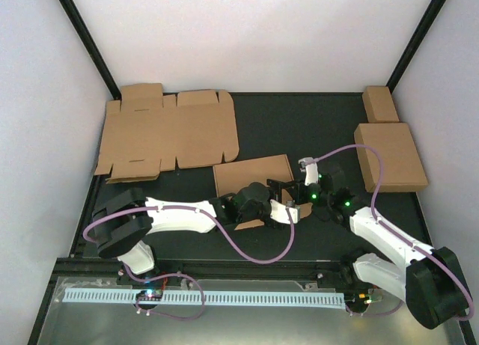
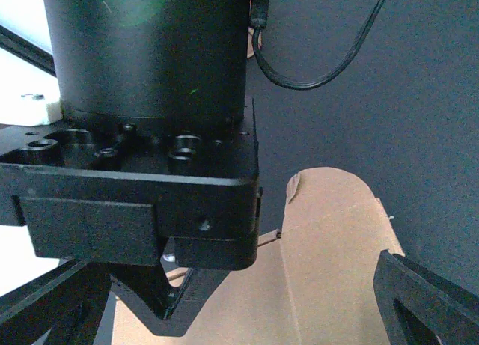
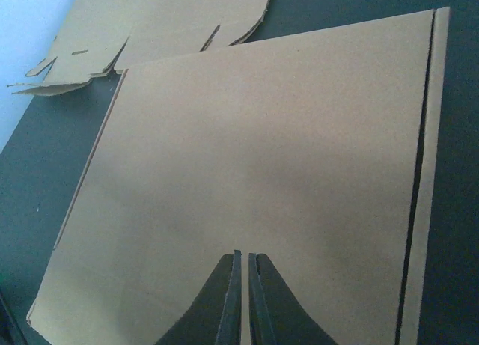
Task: Fold the paper box
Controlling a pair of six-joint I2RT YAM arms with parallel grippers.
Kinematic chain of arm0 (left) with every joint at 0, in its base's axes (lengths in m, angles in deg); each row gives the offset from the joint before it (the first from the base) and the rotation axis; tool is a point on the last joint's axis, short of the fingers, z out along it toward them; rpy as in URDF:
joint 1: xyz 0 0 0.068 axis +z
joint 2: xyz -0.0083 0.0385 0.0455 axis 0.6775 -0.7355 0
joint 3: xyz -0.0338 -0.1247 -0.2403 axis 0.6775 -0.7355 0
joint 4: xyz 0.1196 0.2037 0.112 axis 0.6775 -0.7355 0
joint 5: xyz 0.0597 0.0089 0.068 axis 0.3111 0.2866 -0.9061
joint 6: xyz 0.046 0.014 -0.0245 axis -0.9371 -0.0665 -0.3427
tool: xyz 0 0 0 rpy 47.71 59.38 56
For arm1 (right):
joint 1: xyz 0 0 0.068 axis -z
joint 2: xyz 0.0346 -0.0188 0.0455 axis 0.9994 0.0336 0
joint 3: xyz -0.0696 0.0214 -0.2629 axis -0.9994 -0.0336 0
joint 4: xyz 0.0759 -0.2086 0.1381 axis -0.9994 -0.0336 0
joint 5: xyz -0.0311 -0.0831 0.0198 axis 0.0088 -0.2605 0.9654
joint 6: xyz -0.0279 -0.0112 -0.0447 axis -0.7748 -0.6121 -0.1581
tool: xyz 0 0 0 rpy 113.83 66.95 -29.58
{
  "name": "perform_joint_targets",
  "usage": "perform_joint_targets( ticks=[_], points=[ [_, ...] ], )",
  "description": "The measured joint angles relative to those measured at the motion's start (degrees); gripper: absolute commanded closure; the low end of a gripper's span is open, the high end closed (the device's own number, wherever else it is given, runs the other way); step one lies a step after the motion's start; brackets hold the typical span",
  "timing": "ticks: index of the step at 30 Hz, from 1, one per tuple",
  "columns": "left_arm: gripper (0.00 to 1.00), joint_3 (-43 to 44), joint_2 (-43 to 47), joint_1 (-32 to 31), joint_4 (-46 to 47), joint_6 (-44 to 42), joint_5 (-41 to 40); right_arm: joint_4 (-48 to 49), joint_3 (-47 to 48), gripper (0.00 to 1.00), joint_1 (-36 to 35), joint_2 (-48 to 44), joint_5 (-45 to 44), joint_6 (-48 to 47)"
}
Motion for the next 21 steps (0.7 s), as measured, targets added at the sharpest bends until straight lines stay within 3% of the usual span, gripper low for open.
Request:
perform_joint_targets(
  ticks=[21],
  points=[
    [0.01, -0.2, 1.7, -0.3, -0.6, 2.0, -0.5, 0.6, 0.0, 0.95, -0.3, -0.1, 1.6, 0.0]
  ],
)
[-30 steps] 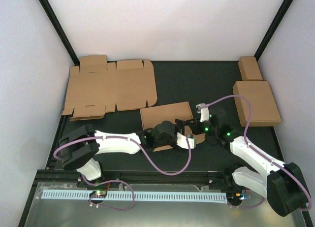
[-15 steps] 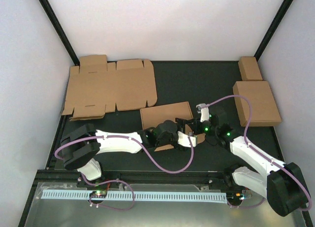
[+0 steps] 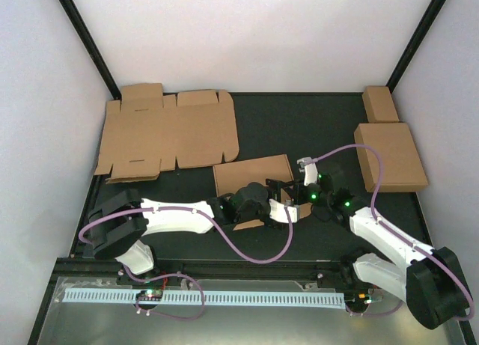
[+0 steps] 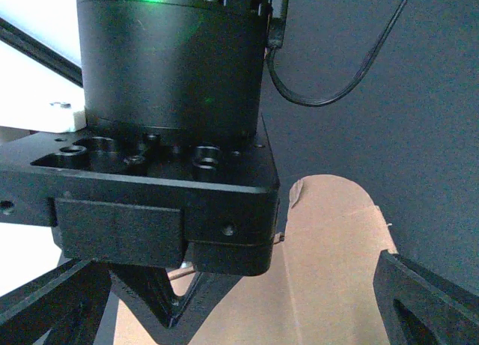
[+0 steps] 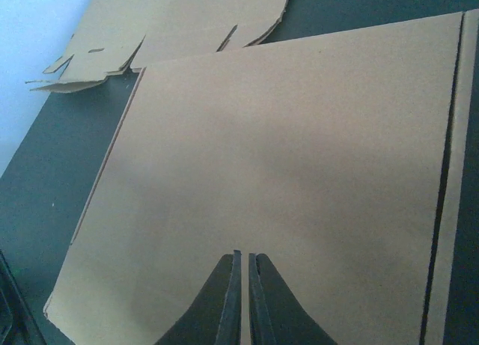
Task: Fold the paper box
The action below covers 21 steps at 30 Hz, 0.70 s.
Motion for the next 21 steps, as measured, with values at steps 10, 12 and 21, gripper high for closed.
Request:
perform_joint_targets(
  ticks=[10, 12, 21],
  points=[
    [0.01, 0.0, 0.0, 0.0, 0.0, -0.1, 0.0, 0.1, 0.0, 0.95, 0.0, 0.0, 0.0, 0.0],
    [0.01, 0.0, 0.0, 0.0, 0.0, -0.1, 0.0, 0.1, 0.0, 0.95, 0.0, 0.0, 0.0, 0.0],
    [0.01, 0.0, -0.2, 0.0, -0.1, -0.6, 0.0, 0.1, 0.0, 0.95, 0.0, 0.0, 0.0, 0.0]
  ],
)
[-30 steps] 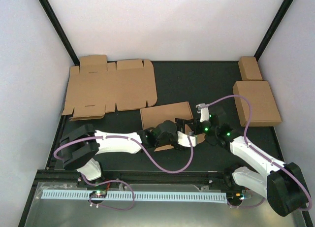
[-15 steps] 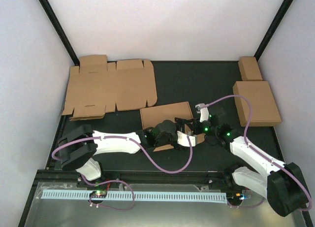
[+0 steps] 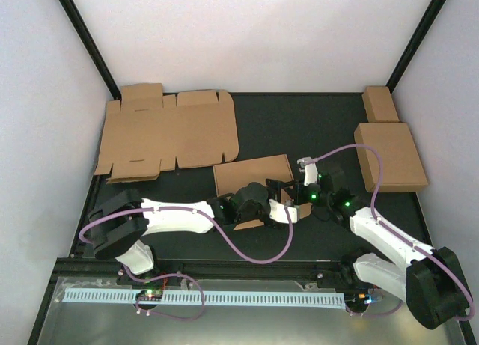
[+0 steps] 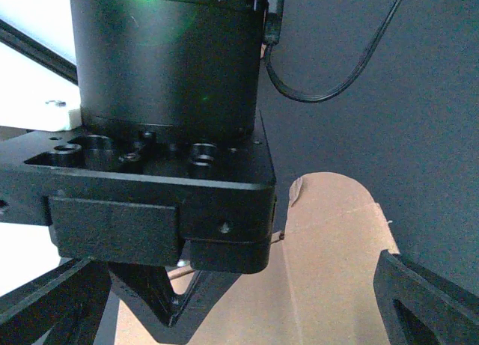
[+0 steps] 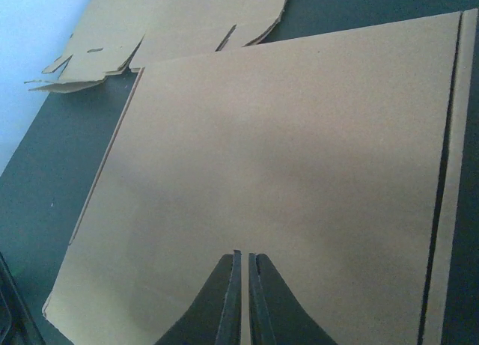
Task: Fold the paper box
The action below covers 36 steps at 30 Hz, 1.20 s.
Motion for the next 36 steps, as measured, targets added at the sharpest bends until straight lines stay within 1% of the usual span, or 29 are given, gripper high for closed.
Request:
perform_joint_targets(
  ticks=[36],
  points=[
    [0.01, 0.9, -1.0, 0.0, -1.7, -0.8, -0.7, -0.4, 0.0, 0.95, 0.2, 0.0, -0.9, 0.0]
  ],
)
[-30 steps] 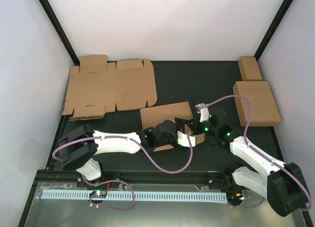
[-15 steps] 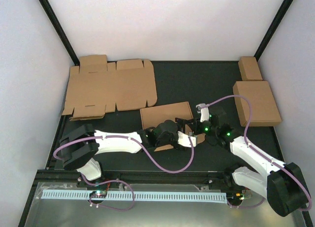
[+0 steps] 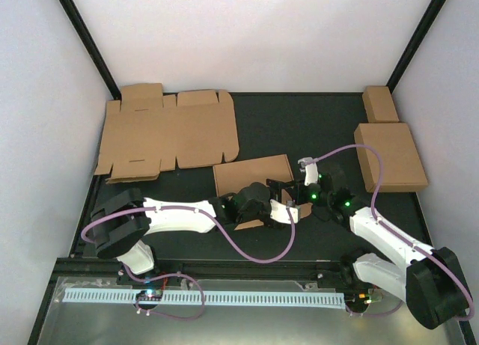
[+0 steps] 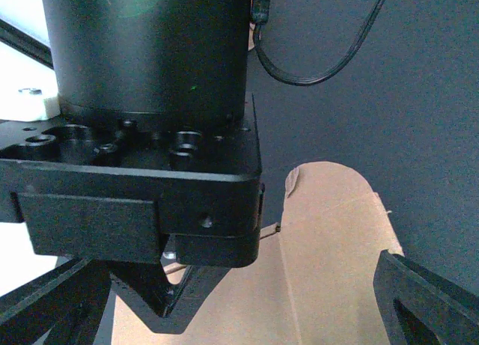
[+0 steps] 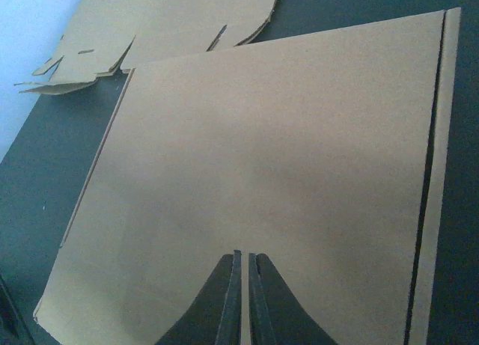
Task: Fold the paper box
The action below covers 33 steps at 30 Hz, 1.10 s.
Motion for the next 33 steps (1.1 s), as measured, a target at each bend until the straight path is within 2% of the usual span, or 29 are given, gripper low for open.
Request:
perform_joint_targets(
  ticks=[26, 33],
  points=[
    [0.01, 1.0, -0.5, 0.0, -1.4, 2.0, -1.2, -0.1, -0.1, 0.95, 0.0, -0.2, -1.0, 0.0],
    [0.01, -3.1, 2.7, 0.0, -1.3, 4.2, -2.3, -0.3, -0.1, 0.96, -0.3, -1.7, -1.4, 0.0]
  ],
)
